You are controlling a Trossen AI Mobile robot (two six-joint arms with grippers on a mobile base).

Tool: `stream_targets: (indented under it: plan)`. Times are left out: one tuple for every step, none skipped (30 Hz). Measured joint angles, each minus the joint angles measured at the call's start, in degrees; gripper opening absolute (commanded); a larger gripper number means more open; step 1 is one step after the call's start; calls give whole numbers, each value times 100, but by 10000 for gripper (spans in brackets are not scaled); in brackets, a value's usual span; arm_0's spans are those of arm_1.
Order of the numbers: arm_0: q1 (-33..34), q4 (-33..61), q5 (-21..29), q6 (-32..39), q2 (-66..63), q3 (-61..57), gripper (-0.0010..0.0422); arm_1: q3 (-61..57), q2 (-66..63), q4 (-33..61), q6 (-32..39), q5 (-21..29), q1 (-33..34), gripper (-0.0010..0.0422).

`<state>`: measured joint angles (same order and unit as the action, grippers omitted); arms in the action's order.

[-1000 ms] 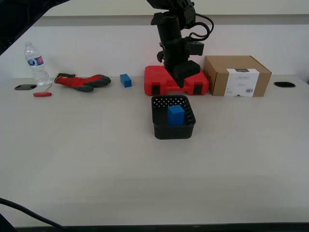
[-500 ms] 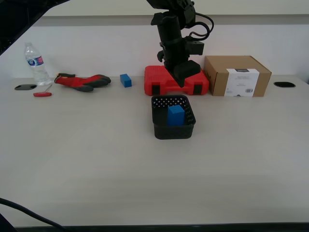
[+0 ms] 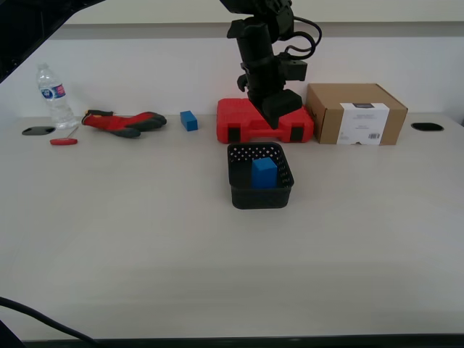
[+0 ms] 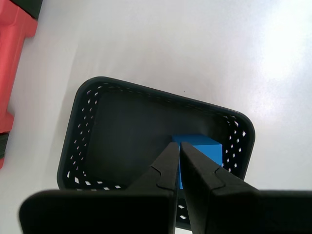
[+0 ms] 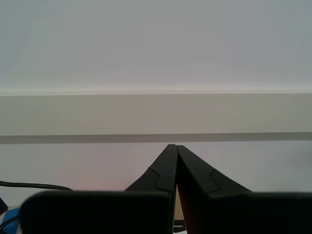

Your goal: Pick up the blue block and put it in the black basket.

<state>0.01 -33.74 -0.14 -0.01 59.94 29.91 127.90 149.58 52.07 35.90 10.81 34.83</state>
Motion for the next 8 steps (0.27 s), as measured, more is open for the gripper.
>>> stream_targets:
  plan:
    - [-2,0,0,0,0,0,0,0,0,-9,0,0,0,0]
    - [0,0,0,0,0,0,0,0,0,-15,0,2,0,0]
    - [-2,2,0,0,0,0,0,0,0,-15,0,0,0,0]
    - [-2,2,0,0,0,0,0,0,0,-17,0,2,0,0]
    - [-4,0,0,0,0,0,0,0,0,-22,0,0,0,0]
    - [-4,2,0,0,0,0,0,0,0,-33,0,2,-4,0]
    - [2,0,0,0,0,0,0,0,0,-35,0,2,-4,0]
    - [2,0,0,0,0,0,0,0,0,-37,0,0,-4,0]
